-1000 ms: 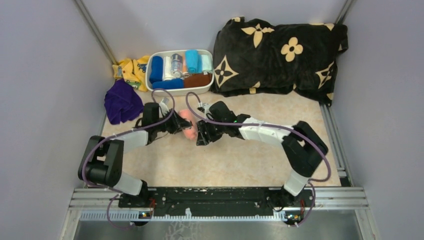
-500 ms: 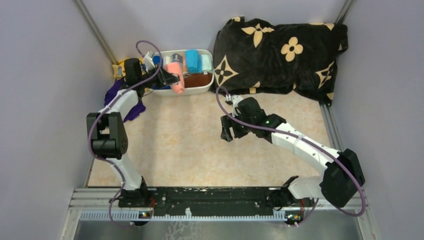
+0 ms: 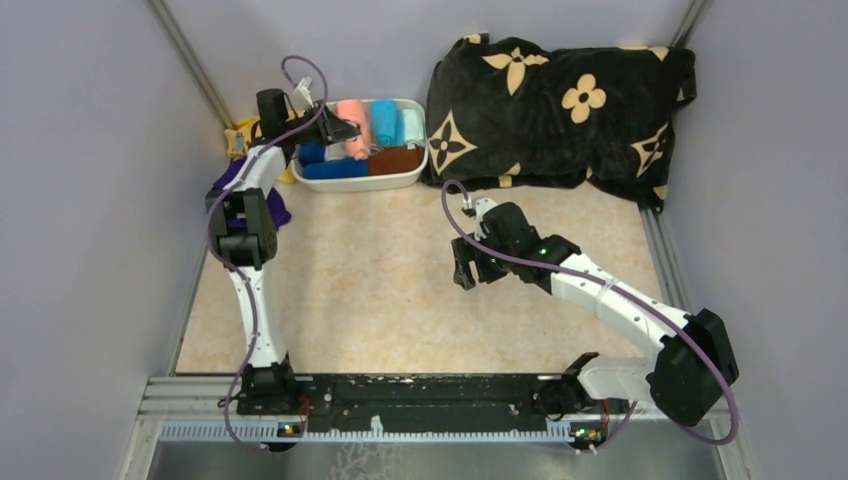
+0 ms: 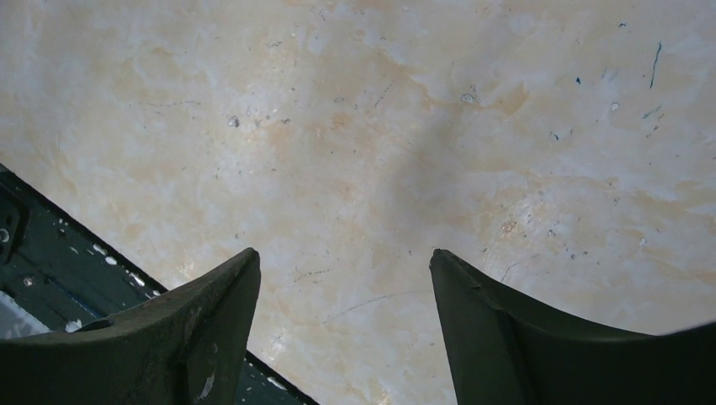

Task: Roll the towels
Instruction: Place the towel in the bin, then flatten out the towel at the center of the board.

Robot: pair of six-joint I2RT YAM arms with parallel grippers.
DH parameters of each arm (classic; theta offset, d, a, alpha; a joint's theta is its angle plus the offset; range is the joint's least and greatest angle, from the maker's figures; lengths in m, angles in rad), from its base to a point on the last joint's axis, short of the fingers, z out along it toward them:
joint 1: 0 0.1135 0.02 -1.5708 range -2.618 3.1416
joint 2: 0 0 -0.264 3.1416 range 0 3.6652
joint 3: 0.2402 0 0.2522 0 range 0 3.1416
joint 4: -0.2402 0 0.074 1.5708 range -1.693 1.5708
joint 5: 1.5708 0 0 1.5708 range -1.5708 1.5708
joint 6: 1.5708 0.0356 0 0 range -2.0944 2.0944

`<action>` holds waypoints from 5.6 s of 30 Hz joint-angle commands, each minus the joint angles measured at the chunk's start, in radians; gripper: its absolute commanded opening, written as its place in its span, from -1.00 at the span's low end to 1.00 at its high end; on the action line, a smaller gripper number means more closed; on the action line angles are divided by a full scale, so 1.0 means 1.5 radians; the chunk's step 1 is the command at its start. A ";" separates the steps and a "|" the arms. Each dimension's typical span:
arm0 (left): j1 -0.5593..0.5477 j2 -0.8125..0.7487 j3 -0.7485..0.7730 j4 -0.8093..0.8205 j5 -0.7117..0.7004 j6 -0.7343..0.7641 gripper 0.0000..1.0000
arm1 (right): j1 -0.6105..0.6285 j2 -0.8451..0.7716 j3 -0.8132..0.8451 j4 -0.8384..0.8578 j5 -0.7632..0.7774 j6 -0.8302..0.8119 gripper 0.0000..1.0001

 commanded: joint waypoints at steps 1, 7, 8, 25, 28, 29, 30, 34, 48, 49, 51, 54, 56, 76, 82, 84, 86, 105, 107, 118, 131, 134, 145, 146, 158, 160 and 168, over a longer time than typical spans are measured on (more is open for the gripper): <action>0.006 0.070 0.110 0.007 0.044 0.002 -0.68 | -0.008 -0.021 -0.005 0.009 0.019 0.017 0.47; 0.009 0.179 0.206 0.039 0.051 -0.021 -0.64 | -0.008 -0.017 -0.007 0.006 0.027 0.037 0.47; 0.011 0.195 0.215 0.041 0.047 -0.023 -0.63 | -0.008 -0.016 -0.005 0.004 0.031 0.040 0.47; 0.012 0.273 0.272 0.088 -0.029 -0.023 0.30 | -0.008 0.019 0.025 0.002 0.034 0.055 0.47; 0.012 0.265 0.265 0.089 -0.042 -0.020 0.38 | -0.008 0.022 0.028 0.004 0.031 0.055 0.47; 0.012 0.260 0.260 0.089 -0.051 -0.019 0.40 | -0.008 0.023 0.029 0.005 0.029 0.054 0.47; 0.012 0.254 0.253 0.091 -0.061 -0.018 0.44 | -0.008 0.022 0.029 0.005 0.029 0.055 0.47; 0.015 0.226 0.219 0.104 -0.091 -0.020 0.56 | -0.008 0.016 0.029 0.006 0.029 0.056 0.47; 0.029 0.122 0.115 0.171 -0.131 -0.069 0.99 | -0.007 -0.015 0.013 0.005 0.032 0.062 0.47; 0.029 0.113 0.107 0.165 -0.142 -0.064 0.99 | -0.007 -0.018 0.012 0.005 0.033 0.062 0.47; 0.029 0.097 0.092 0.150 -0.165 -0.053 0.98 | -0.007 -0.024 0.009 0.005 0.034 0.062 0.47; 0.027 0.079 0.061 0.142 -0.184 -0.054 0.90 | -0.008 -0.033 0.003 0.008 0.033 0.063 0.47; 0.022 0.070 0.042 0.137 -0.196 -0.050 0.82 | -0.007 -0.040 -0.002 0.009 0.033 0.065 0.47; -0.061 0.146 0.128 0.057 -0.329 0.118 -0.16 | -0.007 -0.089 -0.038 0.009 0.031 0.093 0.47; -0.060 0.192 0.165 0.072 -0.299 0.129 -0.11 | -0.007 -0.089 -0.047 0.013 0.029 0.097 0.47; -0.060 0.229 0.212 0.034 -0.299 0.123 -0.05 | -0.007 -0.089 -0.050 0.013 0.029 0.098 0.47; -0.060 0.247 0.229 0.006 -0.308 0.113 0.04 | -0.008 -0.090 -0.052 0.014 0.029 0.100 0.47; -0.029 0.078 0.143 0.023 -0.342 0.064 0.87 | -0.008 -0.103 -0.038 0.017 0.028 0.093 0.47; -0.029 0.053 0.125 0.025 -0.357 0.072 0.96 | -0.007 -0.110 -0.040 0.016 0.031 0.093 0.47; 0.026 -0.206 -0.145 -0.044 -0.503 0.118 0.98 | -0.008 -0.147 -0.036 0.006 0.145 0.052 0.55; 0.181 -0.338 -0.457 -0.088 -0.684 0.076 0.76 | -0.014 -0.149 -0.082 0.099 0.246 0.017 0.88; 0.200 -0.286 -0.445 -0.093 -0.672 0.071 0.71 | -0.014 -0.139 -0.079 0.102 0.232 0.006 0.88; 0.203 -0.202 -0.524 -0.203 -0.443 0.001 -0.37 | -0.015 -0.125 -0.082 0.128 0.200 -0.020 0.87; 0.195 -0.221 -0.569 -0.192 -0.414 -0.024 -0.40 | -0.015 -0.121 -0.083 0.133 0.196 -0.020 0.86; -0.233 -0.466 -0.857 -0.024 -0.301 -0.281 -0.23 | -0.015 -0.074 -0.093 0.183 0.153 0.009 0.84; -0.309 -0.446 -0.787 -0.019 -0.302 -0.286 -0.14 | -0.015 -0.069 -0.095 0.184 0.146 0.015 0.84; -0.377 -0.505 -0.664 -0.130 -0.420 -0.188 0.17 | -0.016 -0.057 -0.100 0.172 0.116 0.043 0.81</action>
